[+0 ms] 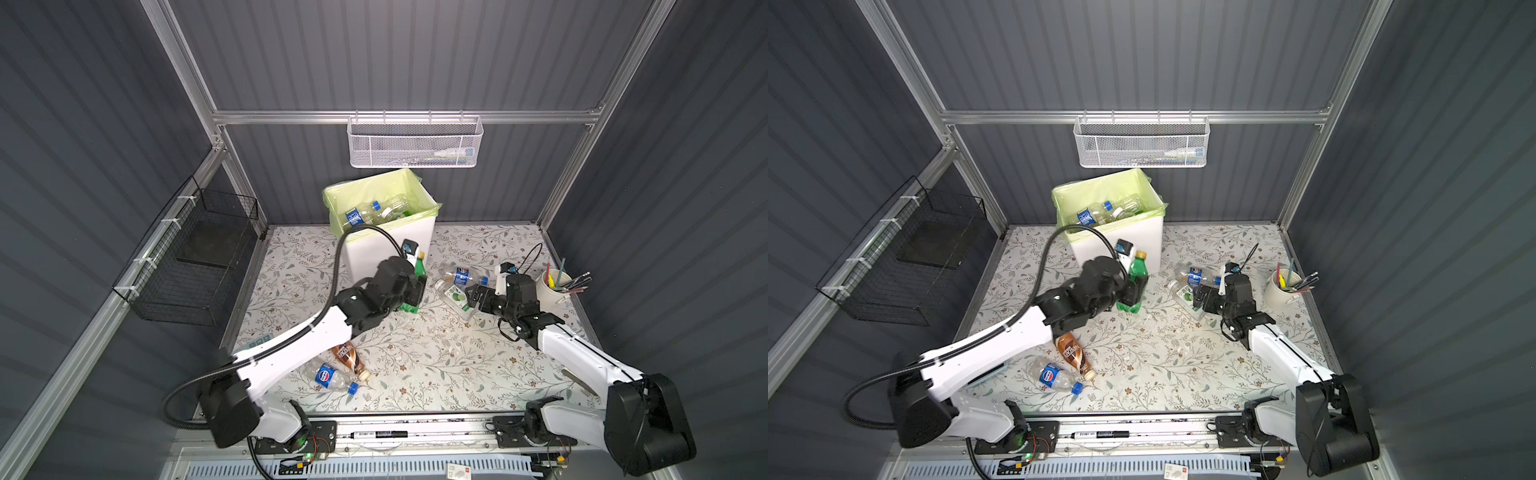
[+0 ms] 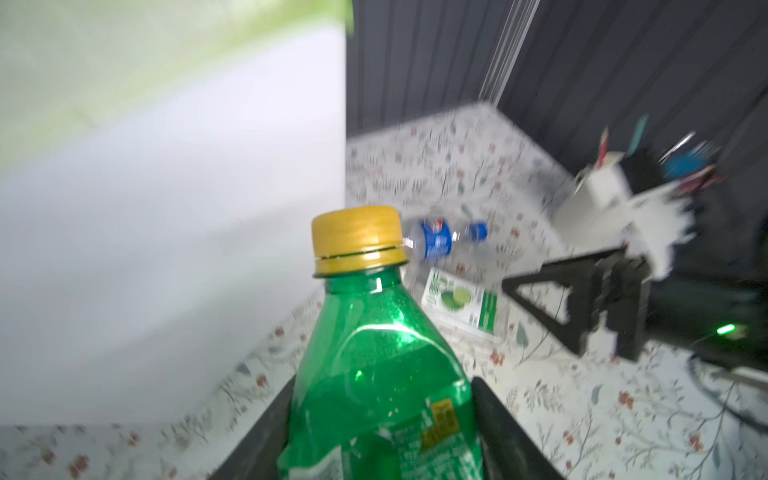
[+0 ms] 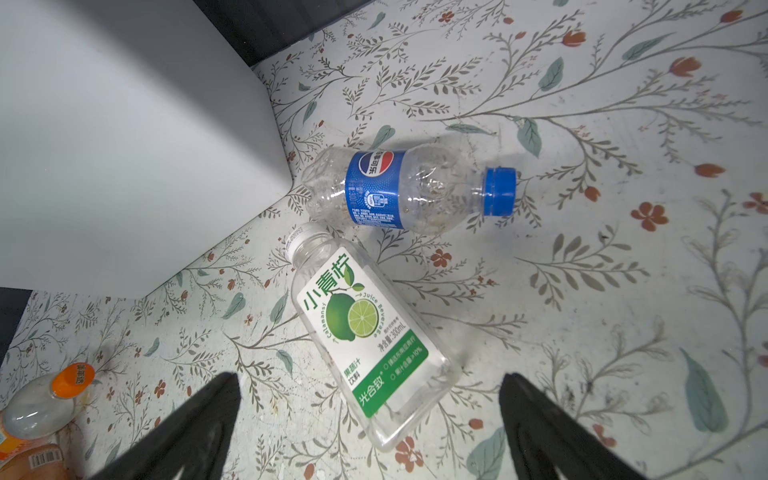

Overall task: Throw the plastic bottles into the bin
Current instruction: 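Lift the green soda bottle with the left gripper above the bin, then open the left gripper to drop the green bottle into the bin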

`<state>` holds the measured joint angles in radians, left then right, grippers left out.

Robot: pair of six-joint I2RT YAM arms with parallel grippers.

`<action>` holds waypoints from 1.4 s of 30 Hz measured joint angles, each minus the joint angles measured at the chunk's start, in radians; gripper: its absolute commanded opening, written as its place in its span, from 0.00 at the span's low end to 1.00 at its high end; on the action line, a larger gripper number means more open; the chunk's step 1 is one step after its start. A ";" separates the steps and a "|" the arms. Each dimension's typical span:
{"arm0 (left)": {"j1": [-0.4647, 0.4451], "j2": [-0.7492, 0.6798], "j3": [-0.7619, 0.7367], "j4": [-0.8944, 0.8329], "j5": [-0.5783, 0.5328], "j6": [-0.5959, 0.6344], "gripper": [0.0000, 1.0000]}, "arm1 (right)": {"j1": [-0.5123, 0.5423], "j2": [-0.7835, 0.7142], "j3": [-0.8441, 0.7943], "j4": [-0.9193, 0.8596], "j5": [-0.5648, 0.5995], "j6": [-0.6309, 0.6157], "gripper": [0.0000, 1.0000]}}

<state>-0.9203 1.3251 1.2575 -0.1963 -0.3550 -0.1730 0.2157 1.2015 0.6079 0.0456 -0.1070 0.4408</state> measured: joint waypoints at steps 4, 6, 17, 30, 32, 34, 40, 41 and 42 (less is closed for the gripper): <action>0.000 -0.201 0.000 0.192 -0.059 0.202 0.44 | 0.000 -0.016 0.000 -0.004 0.005 0.000 0.99; 0.000 -0.268 -0.011 0.302 -0.071 0.293 0.48 | 0.000 -0.024 0.000 -0.006 0.006 0.000 0.99; 0.224 0.012 0.256 0.467 0.004 0.422 0.60 | 0.000 -0.054 0.003 -0.021 0.020 -0.002 0.99; 0.336 0.229 0.499 -0.038 0.084 0.230 1.00 | 0.000 -0.136 0.017 -0.061 0.035 -0.026 0.99; 0.333 0.138 0.449 -0.013 0.095 0.220 1.00 | -0.001 -0.119 0.017 -0.061 0.035 -0.034 0.99; 0.331 0.067 0.413 0.019 0.105 0.212 1.00 | -0.001 -0.089 0.024 -0.071 0.031 -0.050 0.99; 0.309 -0.072 0.222 0.095 0.113 0.179 1.00 | 0.013 0.085 0.160 -0.166 0.035 -0.144 0.99; 0.305 -0.092 0.164 0.105 0.110 0.173 1.00 | 0.023 0.113 0.189 -0.185 0.042 -0.165 0.99; 0.303 -0.108 0.109 0.106 0.107 0.166 1.00 | 0.034 0.137 0.214 -0.201 0.050 -0.182 0.99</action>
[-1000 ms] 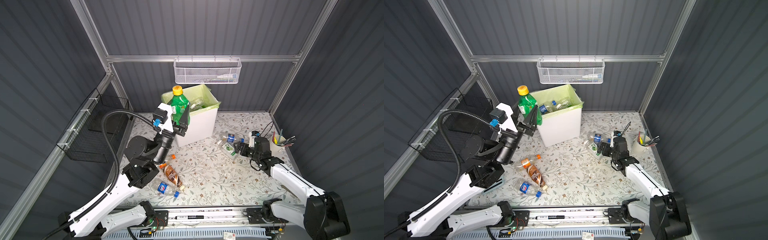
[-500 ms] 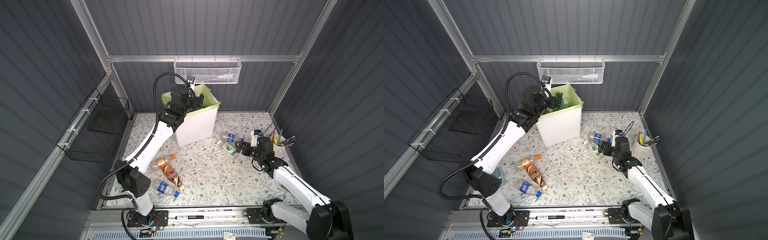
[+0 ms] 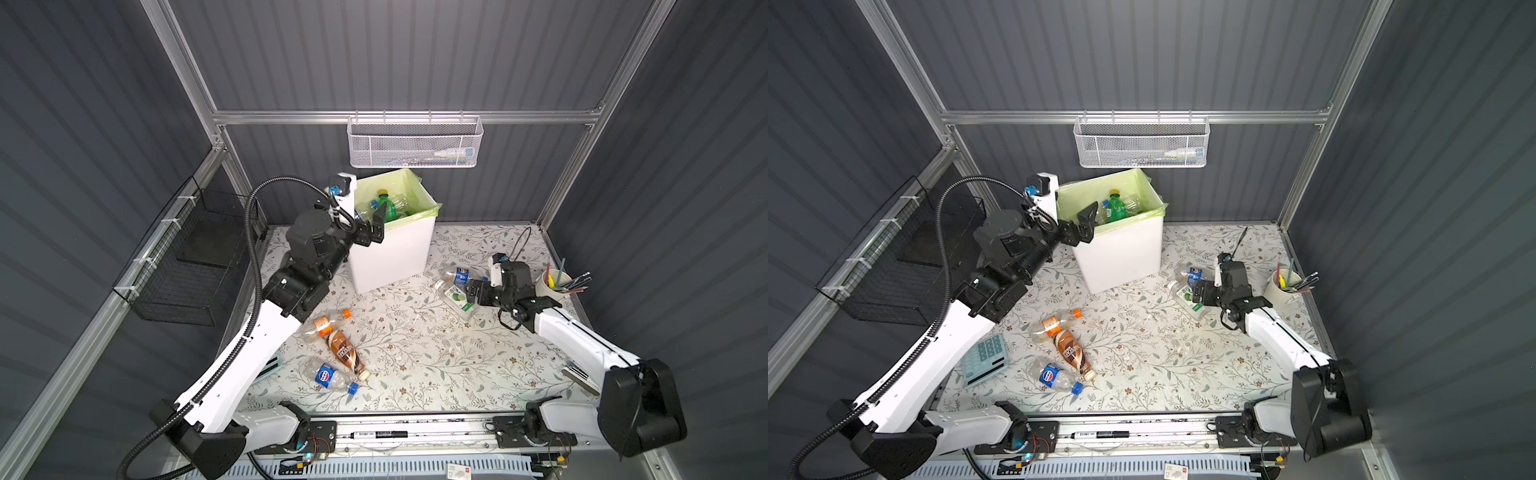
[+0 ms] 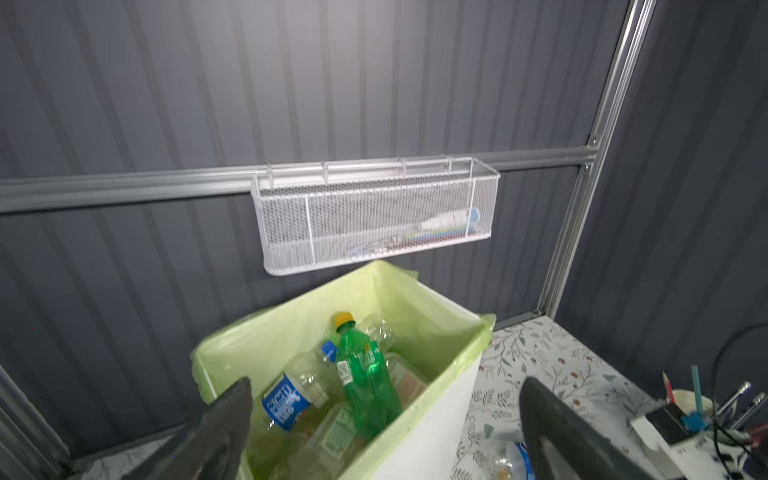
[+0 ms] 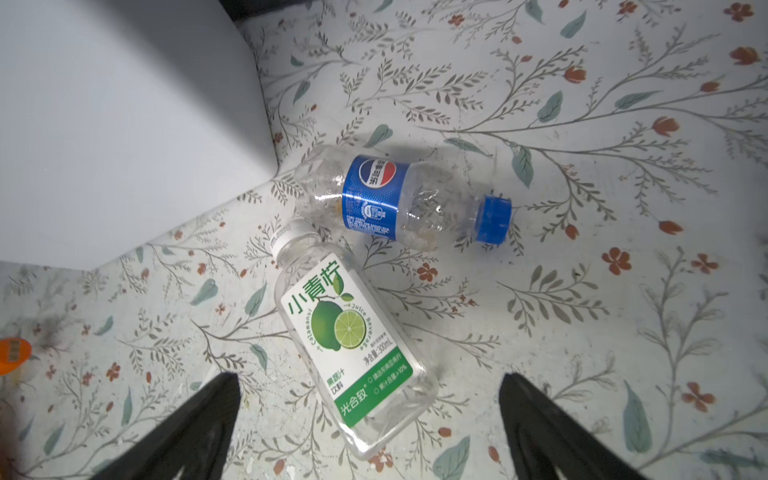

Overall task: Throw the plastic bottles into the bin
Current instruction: 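Open the left gripper to drop the green bottle into the bin, then grasp the lime-labelled bottle with the right gripper while the left gripper lowers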

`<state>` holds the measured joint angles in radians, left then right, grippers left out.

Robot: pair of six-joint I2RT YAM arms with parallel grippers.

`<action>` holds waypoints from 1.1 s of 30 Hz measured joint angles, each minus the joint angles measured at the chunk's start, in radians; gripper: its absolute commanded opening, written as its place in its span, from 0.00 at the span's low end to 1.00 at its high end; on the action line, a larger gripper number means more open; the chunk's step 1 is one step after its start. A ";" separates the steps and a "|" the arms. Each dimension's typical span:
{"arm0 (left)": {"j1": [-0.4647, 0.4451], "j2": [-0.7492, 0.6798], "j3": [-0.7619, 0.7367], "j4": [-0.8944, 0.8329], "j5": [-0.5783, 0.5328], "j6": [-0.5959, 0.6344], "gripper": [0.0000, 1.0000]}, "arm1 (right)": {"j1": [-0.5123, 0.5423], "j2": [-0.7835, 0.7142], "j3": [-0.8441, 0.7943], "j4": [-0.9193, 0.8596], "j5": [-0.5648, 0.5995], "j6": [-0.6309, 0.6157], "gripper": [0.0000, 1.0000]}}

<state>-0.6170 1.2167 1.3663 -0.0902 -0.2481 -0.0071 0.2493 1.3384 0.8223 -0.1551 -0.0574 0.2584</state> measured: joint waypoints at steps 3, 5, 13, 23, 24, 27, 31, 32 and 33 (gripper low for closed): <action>-0.004 -0.050 -0.151 -0.004 -0.024 -0.026 1.00 | 0.039 0.075 0.072 -0.042 0.024 -0.053 0.99; -0.004 -0.090 -0.227 -0.014 -0.047 -0.043 1.00 | 0.060 0.126 0.112 -0.066 0.032 -0.083 0.99; -0.004 -0.344 -0.418 -0.039 -0.180 -0.137 1.00 | 0.114 0.340 0.260 -0.173 0.066 -0.175 0.99; -0.004 -0.502 -0.586 -0.169 -0.320 -0.265 1.00 | 0.140 0.461 0.337 -0.268 0.102 -0.239 0.99; -0.004 -0.508 -0.595 -0.182 -0.328 -0.277 1.00 | 0.146 0.474 0.348 -0.275 0.107 -0.242 0.99; -0.004 -0.516 -0.610 -0.211 -0.342 -0.307 1.00 | 0.159 0.497 0.364 -0.288 0.114 -0.251 0.98; -0.004 -0.515 -0.621 -0.232 -0.355 -0.334 1.00 | 0.174 0.520 0.382 -0.303 0.127 -0.264 0.94; -0.004 -0.514 -0.623 -0.233 -0.356 -0.338 1.00 | 0.177 0.529 0.391 -0.311 0.135 -0.266 0.93; -0.004 -0.512 -0.624 -0.237 -0.357 -0.342 1.00 | 0.179 0.539 0.400 -0.317 0.145 -0.266 0.92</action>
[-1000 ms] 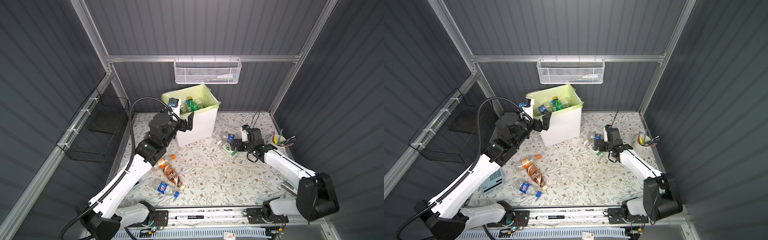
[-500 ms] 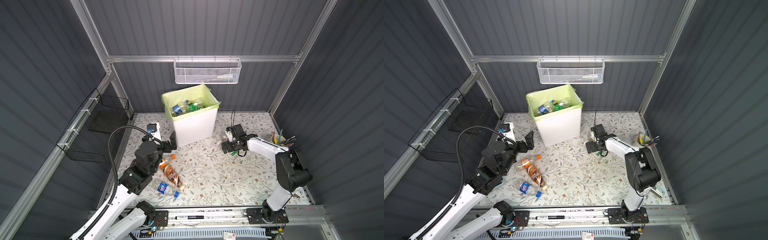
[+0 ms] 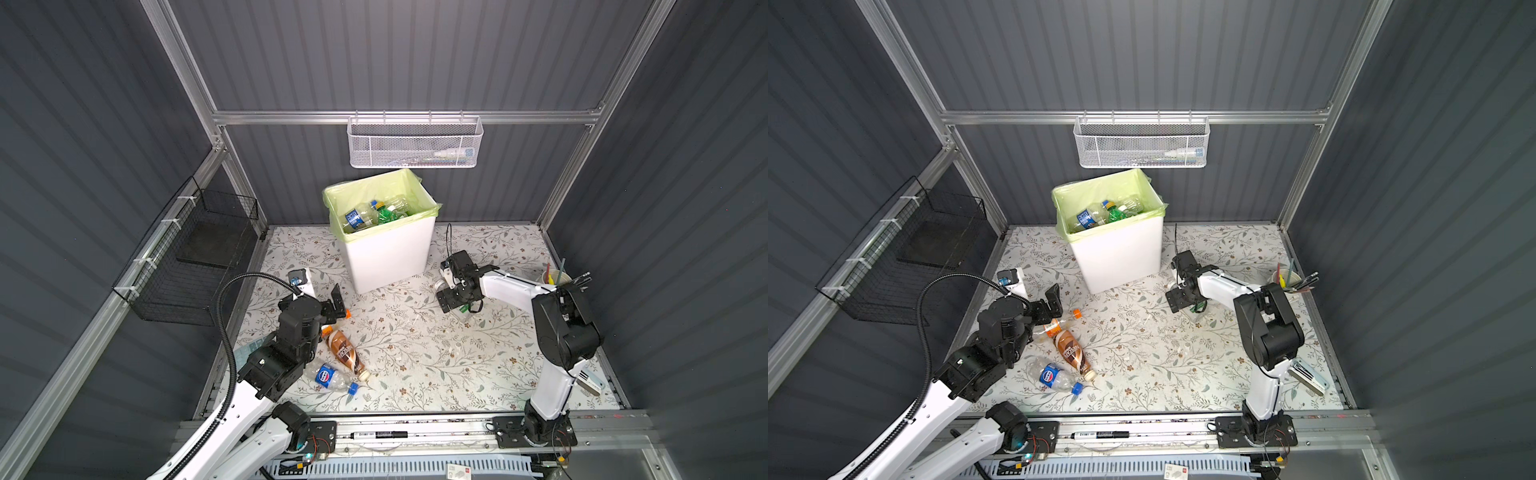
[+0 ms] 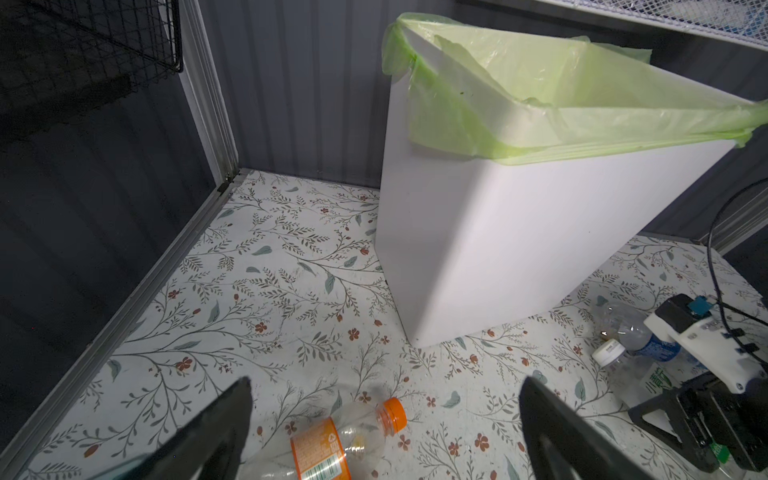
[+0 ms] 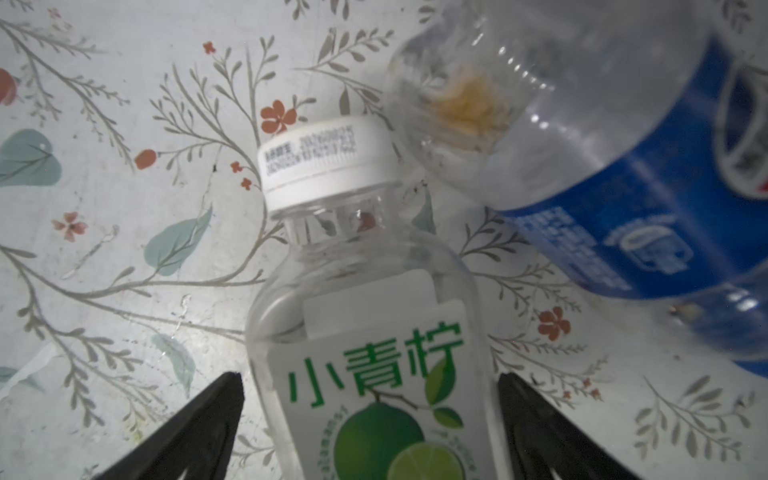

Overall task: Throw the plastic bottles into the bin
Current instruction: 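Grasp the lime-labelled bottle with the right gripper while the left gripper lowers, then lift the lime-labelled bottle with the right gripper up over the bin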

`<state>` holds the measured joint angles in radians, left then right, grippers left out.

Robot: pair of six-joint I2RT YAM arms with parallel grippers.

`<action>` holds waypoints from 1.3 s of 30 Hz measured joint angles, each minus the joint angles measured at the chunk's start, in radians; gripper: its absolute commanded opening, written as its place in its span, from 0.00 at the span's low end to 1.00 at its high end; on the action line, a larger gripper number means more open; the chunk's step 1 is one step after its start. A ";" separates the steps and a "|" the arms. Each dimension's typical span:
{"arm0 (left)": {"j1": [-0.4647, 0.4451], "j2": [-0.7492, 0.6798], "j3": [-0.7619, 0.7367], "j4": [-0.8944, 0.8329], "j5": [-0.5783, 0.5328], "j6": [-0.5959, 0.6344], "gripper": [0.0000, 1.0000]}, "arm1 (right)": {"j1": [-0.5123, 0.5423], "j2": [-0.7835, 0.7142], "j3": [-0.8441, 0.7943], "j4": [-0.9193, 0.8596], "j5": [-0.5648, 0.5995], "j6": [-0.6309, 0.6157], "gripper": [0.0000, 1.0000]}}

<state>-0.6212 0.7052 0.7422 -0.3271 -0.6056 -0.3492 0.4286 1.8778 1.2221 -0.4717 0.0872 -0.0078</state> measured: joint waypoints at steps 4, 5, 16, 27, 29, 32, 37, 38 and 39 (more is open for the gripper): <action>0.000 0.008 0.000 -0.012 -0.008 -0.003 1.00 | 0.006 0.022 0.015 -0.016 0.032 -0.007 0.84; 0.000 0.009 0.000 -0.015 -0.010 -0.003 1.00 | 0.006 0.022 0.015 -0.019 0.034 -0.010 0.80; 0.000 0.016 -0.031 -0.016 -0.029 -0.030 1.00 | 0.007 -0.051 -0.021 0.003 0.012 -0.003 0.55; 0.000 0.137 -0.106 0.009 -0.050 -0.117 1.00 | -0.008 -0.702 -0.196 0.365 -0.026 0.079 0.60; 0.000 0.161 -0.110 0.019 -0.049 -0.132 1.00 | -0.012 -0.784 -0.202 0.466 -0.012 0.101 0.61; 0.000 0.192 -0.116 0.030 -0.043 -0.154 1.00 | -0.014 -0.833 -0.187 0.633 -0.001 0.135 0.61; 0.000 0.209 -0.122 0.043 -0.016 -0.187 1.00 | -0.014 -0.714 -0.044 0.836 -0.029 0.214 0.61; 0.000 0.209 -0.125 0.044 -0.009 -0.192 1.00 | -0.012 -0.663 0.006 0.858 -0.050 0.234 0.62; 0.000 0.210 -0.129 0.047 -0.004 -0.198 1.00 | -0.010 -0.611 0.059 0.866 -0.071 0.250 0.63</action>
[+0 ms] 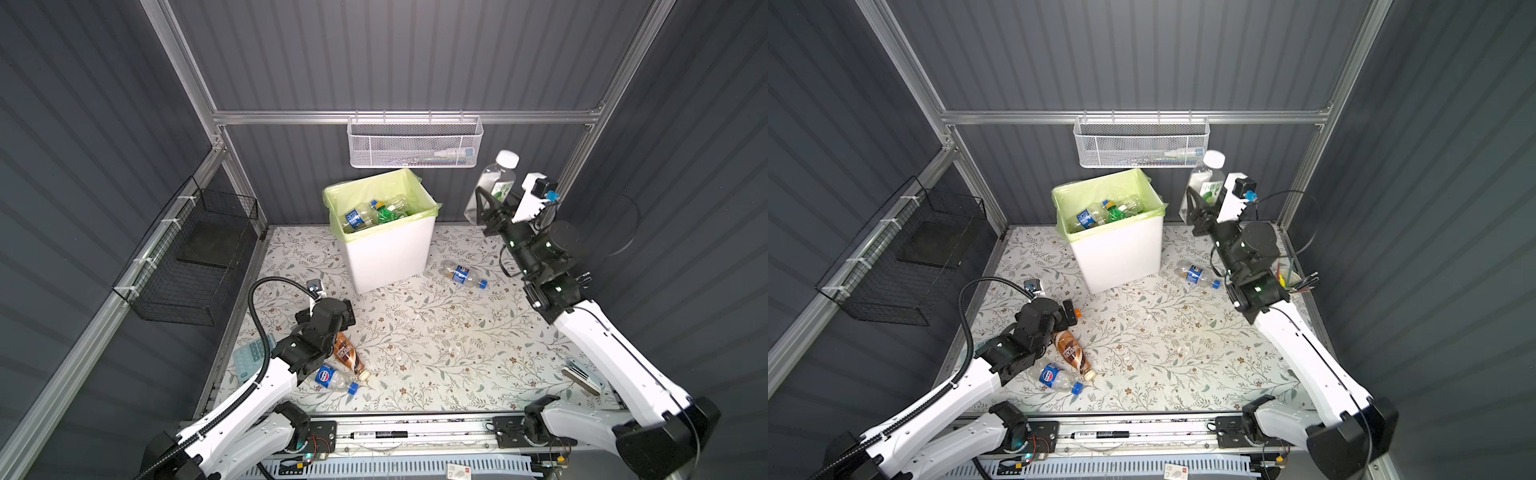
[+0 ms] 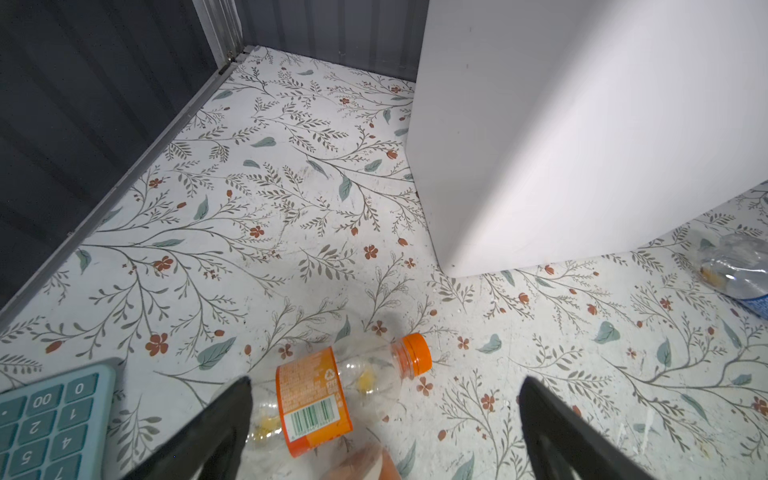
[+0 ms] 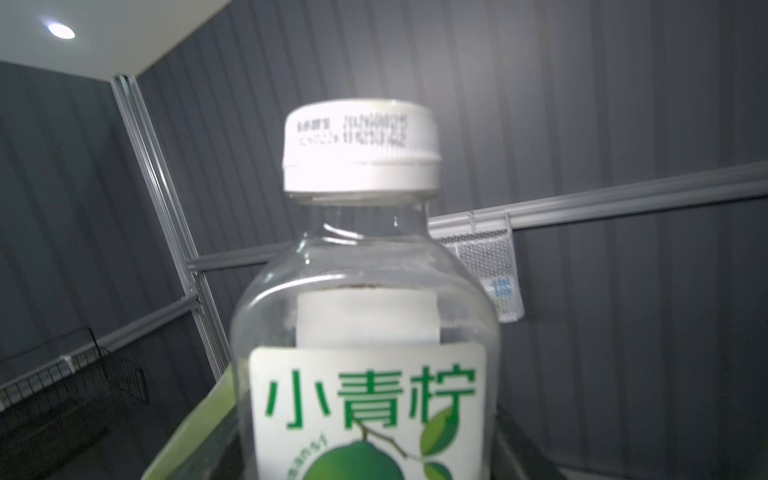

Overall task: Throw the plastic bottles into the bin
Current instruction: 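Lift the lime-labelled bottle with the right gripper up over the bin, then release the lime-labelled bottle into the bin from the right gripper, then lower the right gripper over the blue Pepsi bottle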

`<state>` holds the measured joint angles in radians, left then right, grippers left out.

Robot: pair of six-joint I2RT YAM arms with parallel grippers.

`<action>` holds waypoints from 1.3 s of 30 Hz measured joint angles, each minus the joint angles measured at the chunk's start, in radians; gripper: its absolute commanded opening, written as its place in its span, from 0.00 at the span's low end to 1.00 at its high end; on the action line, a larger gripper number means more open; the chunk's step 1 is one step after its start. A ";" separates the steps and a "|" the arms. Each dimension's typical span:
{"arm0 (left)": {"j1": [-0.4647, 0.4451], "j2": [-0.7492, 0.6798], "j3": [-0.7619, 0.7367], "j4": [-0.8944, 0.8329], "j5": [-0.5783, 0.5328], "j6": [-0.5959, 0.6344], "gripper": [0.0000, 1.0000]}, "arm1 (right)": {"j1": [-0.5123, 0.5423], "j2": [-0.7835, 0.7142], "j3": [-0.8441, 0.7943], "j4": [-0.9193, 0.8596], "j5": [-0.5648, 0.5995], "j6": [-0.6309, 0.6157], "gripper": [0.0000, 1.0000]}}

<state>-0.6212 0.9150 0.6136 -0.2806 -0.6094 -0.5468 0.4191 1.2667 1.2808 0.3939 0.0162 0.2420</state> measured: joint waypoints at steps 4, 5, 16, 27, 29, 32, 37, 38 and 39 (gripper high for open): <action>0.000 0.005 -0.005 0.016 0.019 -0.015 1.00 | 0.031 0.291 0.347 -0.082 -0.134 0.038 0.70; 0.000 0.008 -0.005 0.021 0.026 -0.017 1.00 | 0.041 0.367 0.447 -0.139 -0.171 0.039 0.75; 0.000 0.037 -0.005 0.043 0.070 -0.030 1.00 | 0.100 0.534 0.549 -0.494 -0.200 -0.080 0.99; 0.000 0.084 -0.005 0.061 0.106 -0.038 1.00 | 0.024 0.248 0.295 -0.438 -0.028 -0.239 0.99; 0.000 0.083 -0.006 0.065 0.106 -0.040 1.00 | -0.004 0.249 0.232 -0.463 -0.003 -0.286 0.99; 0.000 0.071 -0.021 0.080 0.106 -0.042 1.00 | -0.048 0.278 0.140 -0.532 0.028 -0.340 0.99; 0.000 0.068 -0.034 0.090 0.106 -0.046 1.00 | -0.118 0.362 0.027 -0.628 0.061 -0.412 0.99; 0.000 0.069 -0.034 0.094 0.106 -0.046 1.00 | -0.127 0.382 0.024 -0.650 0.061 -0.427 0.99; 0.000 0.073 -0.034 0.098 0.106 -0.046 1.00 | -0.133 0.402 0.025 -0.665 0.060 -0.439 0.99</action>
<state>-0.6212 0.9878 0.5793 -0.1822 -0.5030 -0.5926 0.2863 1.6691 1.3060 -0.2710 0.0765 -0.1970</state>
